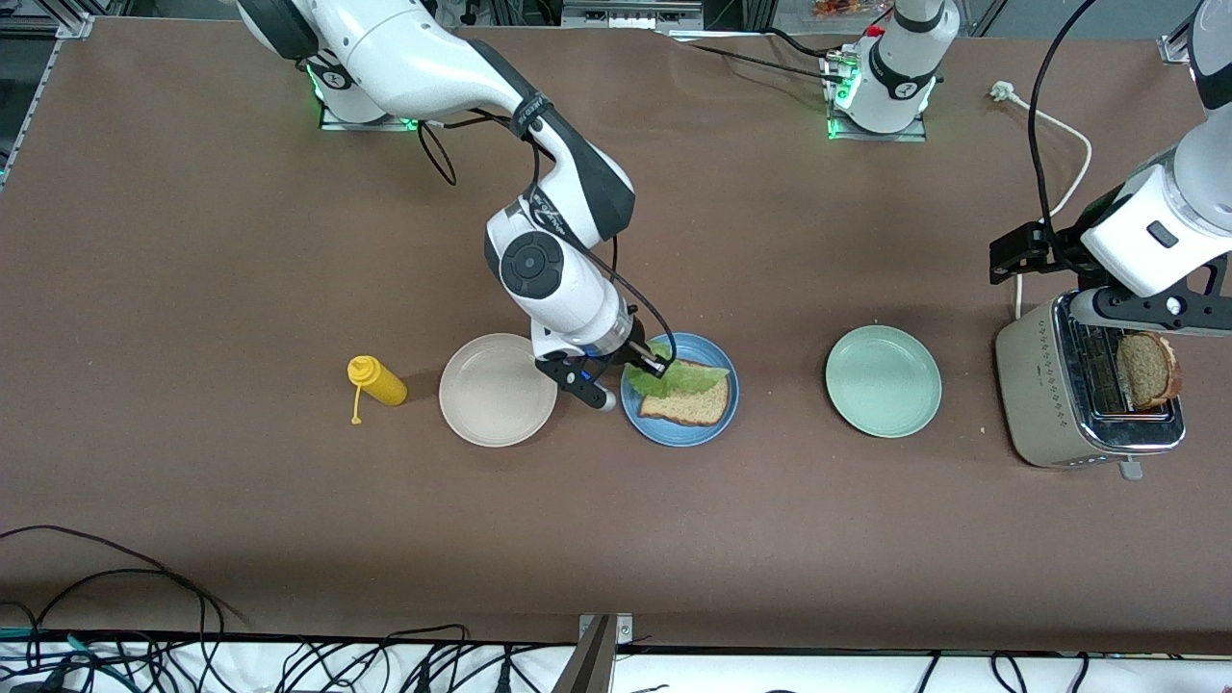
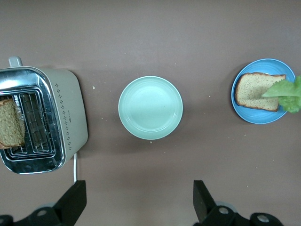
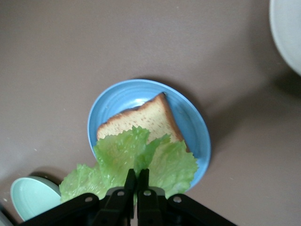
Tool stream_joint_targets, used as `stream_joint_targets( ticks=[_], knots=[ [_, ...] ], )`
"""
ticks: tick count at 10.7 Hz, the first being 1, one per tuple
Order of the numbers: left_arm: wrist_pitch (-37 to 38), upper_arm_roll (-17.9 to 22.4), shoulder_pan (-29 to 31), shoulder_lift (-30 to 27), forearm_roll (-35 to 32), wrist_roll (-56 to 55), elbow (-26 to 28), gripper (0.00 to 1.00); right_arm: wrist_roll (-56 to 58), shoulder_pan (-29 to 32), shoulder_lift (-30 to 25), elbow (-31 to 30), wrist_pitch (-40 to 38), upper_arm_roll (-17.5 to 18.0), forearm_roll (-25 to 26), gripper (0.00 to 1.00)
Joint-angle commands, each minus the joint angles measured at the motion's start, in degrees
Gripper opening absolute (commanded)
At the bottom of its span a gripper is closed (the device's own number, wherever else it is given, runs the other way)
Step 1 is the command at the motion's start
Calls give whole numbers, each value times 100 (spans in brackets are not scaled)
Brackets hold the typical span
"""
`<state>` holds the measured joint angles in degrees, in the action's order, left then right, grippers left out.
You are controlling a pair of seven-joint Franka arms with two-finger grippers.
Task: Make sandwich in blue plate with both arms
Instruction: 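Lower the lettuce onto the toast on the blue plate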
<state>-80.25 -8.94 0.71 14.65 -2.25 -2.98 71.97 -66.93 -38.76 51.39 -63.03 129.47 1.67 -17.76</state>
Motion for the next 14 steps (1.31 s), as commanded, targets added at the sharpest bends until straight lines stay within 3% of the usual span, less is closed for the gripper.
stream_joint_targets(
  ticks=[1,5,9,14],
  knots=[
    [89,-11,8,-33,-83,8,-61,100,-197,-52,310,336,341,-18,-201,0],
    [89,-20,-1,-33,-83,-18,-61,100,-233,-236,416,222,342,-27,-569,0],
    [97,-11,8,-33,-83,17,-61,100,-119,-281,399,-270,342,-9,-527,0],
    [97,-11,8,-33,-83,8,-61,100,39,-272,425,-315,412,-9,-518,0]
  ],
)
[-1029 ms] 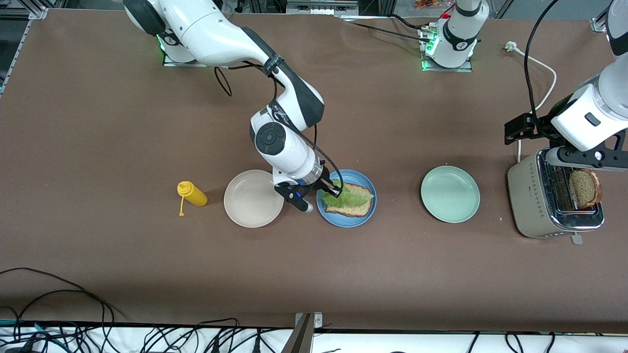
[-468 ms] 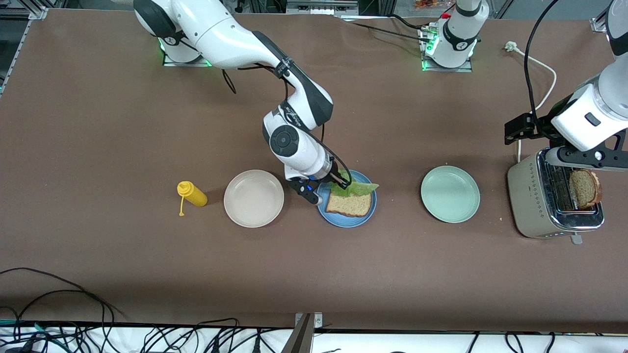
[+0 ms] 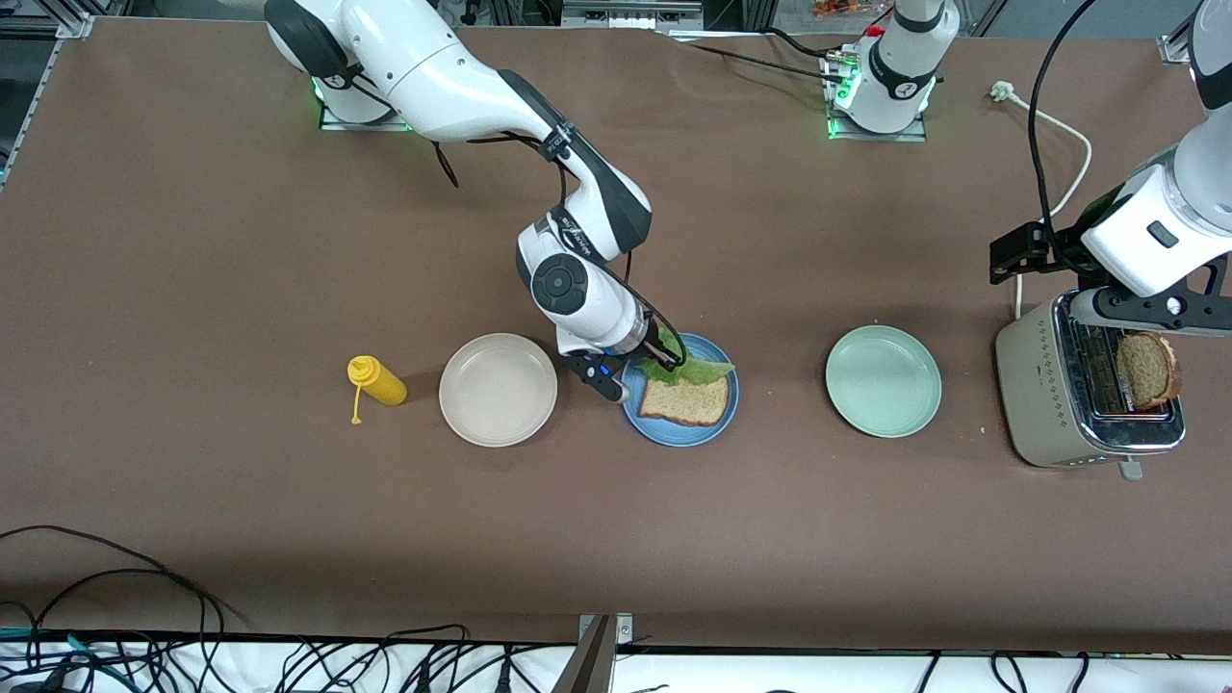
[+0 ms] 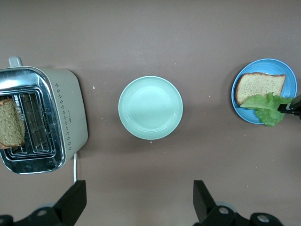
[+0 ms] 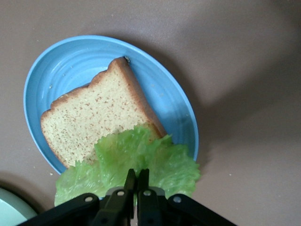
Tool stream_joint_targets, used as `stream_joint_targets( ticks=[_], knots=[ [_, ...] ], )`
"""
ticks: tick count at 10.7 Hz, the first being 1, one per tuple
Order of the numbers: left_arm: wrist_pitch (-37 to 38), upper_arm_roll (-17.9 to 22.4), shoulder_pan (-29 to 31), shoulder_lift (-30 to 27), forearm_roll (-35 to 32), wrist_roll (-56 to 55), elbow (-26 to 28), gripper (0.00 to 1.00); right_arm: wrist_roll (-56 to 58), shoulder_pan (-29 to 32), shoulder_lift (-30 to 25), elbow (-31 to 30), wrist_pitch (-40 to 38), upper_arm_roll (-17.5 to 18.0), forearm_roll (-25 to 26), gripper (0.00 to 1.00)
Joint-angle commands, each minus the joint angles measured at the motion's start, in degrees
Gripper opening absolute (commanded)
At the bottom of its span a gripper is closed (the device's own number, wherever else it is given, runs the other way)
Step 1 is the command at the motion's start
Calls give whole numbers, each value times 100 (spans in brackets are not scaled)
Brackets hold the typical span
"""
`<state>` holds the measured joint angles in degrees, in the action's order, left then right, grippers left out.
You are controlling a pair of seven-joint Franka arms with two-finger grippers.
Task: Make sandwich in blue plate with both arms
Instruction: 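Lower the lettuce onto the toast on the blue plate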
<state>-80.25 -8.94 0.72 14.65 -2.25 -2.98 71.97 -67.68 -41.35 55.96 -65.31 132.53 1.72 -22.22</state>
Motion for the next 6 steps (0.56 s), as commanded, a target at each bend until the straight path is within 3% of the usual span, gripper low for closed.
stream_joint_targets(
  ticks=[1,2,4,6],
  knots=[
    [97,-11,7,-33,-83,8,-61,100,123,-13,-33,-87,124,-14,-90,28],
    [97,-11,7,-33,-83,8,-61,100,123,-13,-42,-78,124,-22,-90,34],
    [97,-11,7,-33,-83,8,-61,100,149,-13,-42,-69,124,-31,-90,62],
    [97,-11,7,-33,-83,8,-61,100,394,-13,-42,-61,124,-40,-90,83]
  ],
)
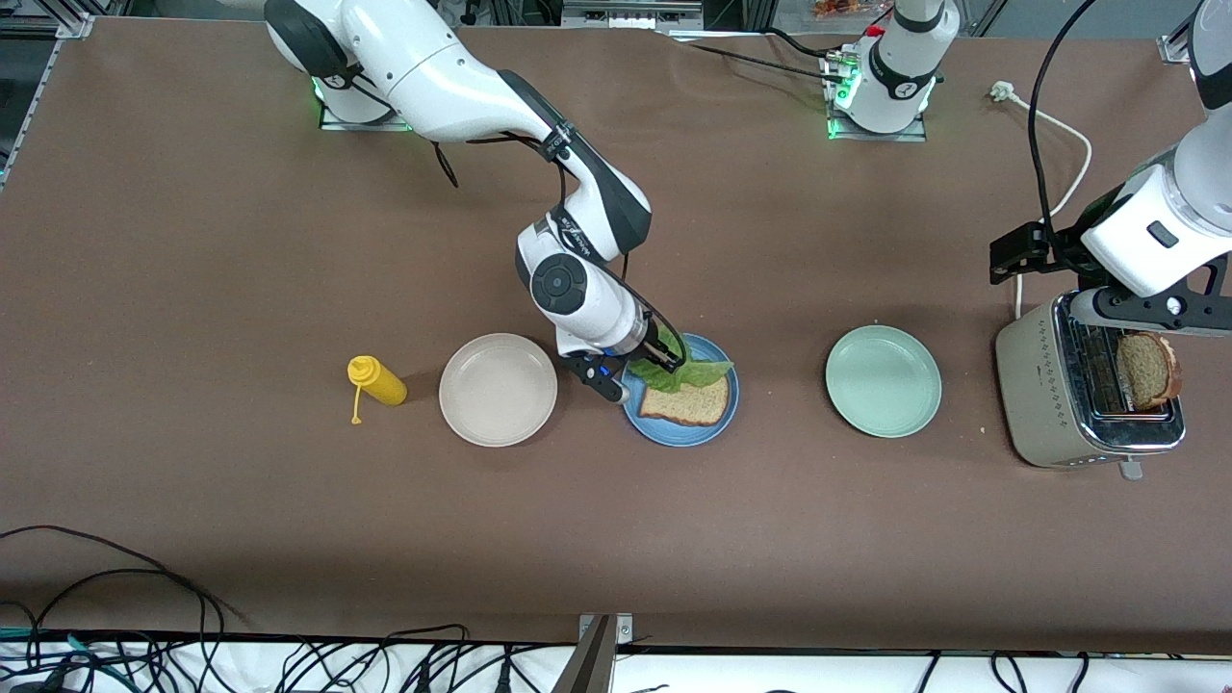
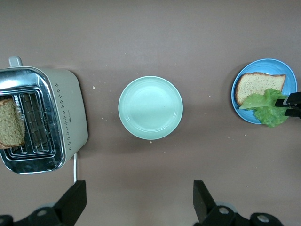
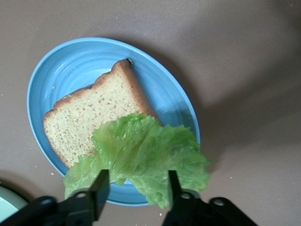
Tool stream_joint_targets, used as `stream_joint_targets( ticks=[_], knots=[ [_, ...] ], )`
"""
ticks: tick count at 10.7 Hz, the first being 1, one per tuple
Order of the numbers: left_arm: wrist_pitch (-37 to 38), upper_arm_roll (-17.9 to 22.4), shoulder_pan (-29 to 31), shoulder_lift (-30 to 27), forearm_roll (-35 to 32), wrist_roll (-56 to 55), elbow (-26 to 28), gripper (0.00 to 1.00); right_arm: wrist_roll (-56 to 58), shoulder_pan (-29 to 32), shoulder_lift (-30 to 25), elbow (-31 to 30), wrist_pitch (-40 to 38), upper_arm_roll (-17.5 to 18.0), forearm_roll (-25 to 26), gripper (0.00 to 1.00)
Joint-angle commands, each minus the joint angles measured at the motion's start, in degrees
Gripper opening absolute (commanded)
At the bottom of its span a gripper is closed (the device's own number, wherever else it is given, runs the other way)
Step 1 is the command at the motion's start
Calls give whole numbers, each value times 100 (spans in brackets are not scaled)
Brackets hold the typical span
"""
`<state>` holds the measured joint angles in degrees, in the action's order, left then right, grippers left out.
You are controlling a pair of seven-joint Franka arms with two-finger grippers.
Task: Make sandwich in blue plate with both arms
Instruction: 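Lower the lettuce onto the toast on the blue plate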
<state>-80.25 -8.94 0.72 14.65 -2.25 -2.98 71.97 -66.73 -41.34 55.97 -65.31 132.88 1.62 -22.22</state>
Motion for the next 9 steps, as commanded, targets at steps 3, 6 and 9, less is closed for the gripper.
stream_joint_targets(
  ticks=[3,6,9],
  knots=[
    [97,-12,7,-33,-83,8,-61,100,546,-15,19,-78,97,-39,-90,81],
    [97,-20,-2,-33,-83,-1,-61,100,784,-32,143,-183,484,-30,-90,11],
    [97,-11,7,-33,-83,-1,-61,100,801,-32,125,-183,484,-30,-107,0]
  ],
)
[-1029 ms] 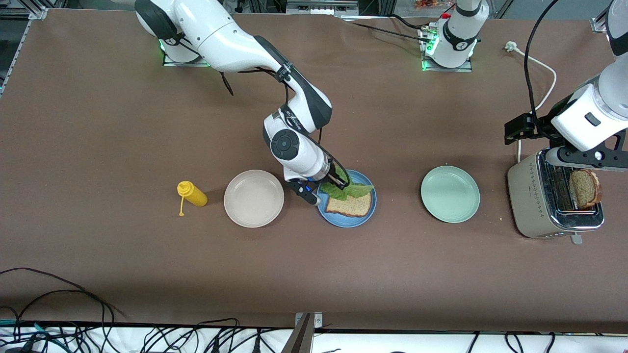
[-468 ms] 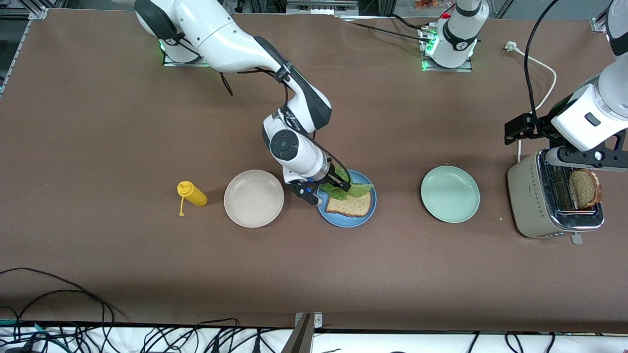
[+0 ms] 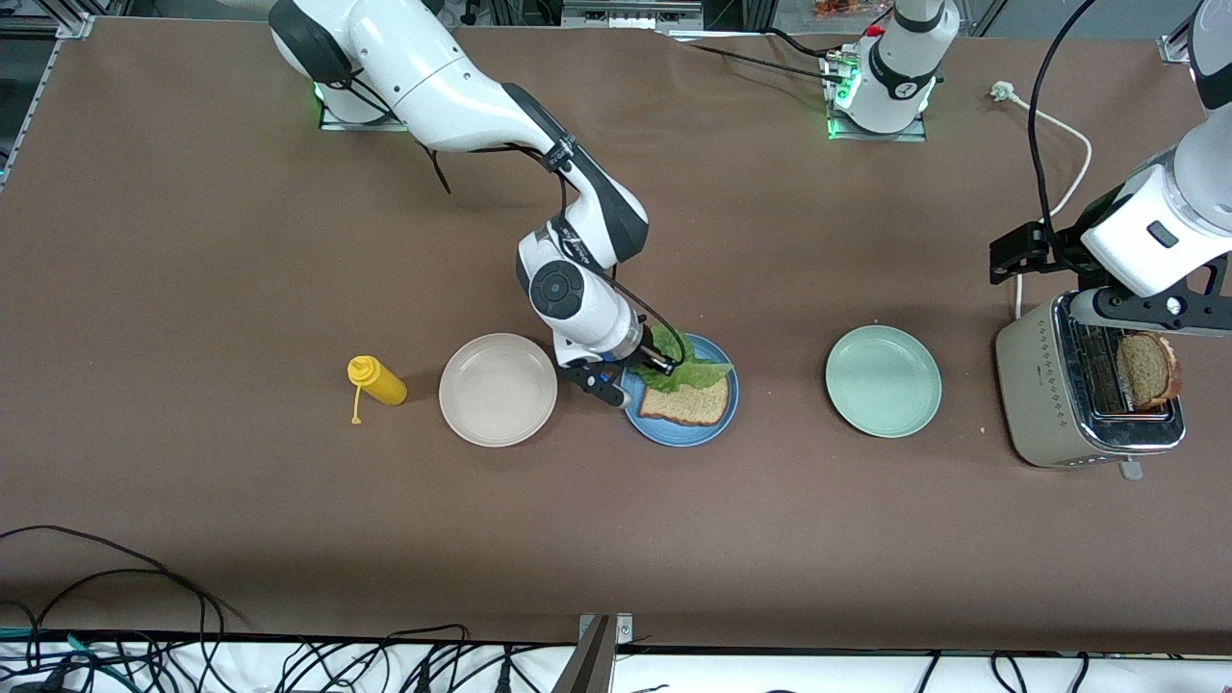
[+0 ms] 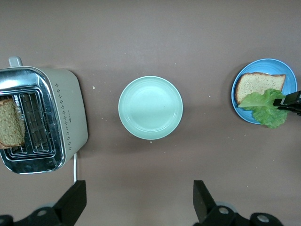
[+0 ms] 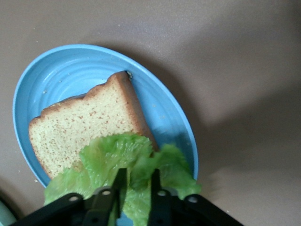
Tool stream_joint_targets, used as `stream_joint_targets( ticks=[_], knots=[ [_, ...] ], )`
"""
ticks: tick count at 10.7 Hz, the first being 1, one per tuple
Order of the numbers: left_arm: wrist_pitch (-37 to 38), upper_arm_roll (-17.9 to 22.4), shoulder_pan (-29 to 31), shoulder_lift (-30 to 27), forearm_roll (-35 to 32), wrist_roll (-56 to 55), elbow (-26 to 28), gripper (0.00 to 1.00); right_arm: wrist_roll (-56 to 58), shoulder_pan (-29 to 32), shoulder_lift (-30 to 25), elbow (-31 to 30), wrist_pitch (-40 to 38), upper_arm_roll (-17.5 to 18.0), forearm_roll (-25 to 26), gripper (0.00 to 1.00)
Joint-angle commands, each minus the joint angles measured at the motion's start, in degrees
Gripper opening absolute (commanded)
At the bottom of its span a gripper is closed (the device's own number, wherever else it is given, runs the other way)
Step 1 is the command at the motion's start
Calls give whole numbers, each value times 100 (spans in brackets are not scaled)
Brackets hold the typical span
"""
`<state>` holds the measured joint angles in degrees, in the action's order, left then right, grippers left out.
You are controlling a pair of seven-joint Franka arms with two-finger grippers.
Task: Make sandwich in blue plate with both arms
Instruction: 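Lower the lettuce onto the toast on the blue plate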
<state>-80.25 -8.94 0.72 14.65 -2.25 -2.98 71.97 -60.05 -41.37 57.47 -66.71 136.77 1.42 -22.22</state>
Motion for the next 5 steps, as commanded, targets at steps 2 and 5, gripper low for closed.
stream_joint_targets(
  ticks=[2,5],
  knots=[
    [97,-20,-2,-33,-83,-10,-61,100,125,-29,-130,-35,34,-19,-142,0],
    [97,-20,-2,-33,-83,-10,-61,100,125,-29,-315,0,-54,-37,-177,0]
  ],
)
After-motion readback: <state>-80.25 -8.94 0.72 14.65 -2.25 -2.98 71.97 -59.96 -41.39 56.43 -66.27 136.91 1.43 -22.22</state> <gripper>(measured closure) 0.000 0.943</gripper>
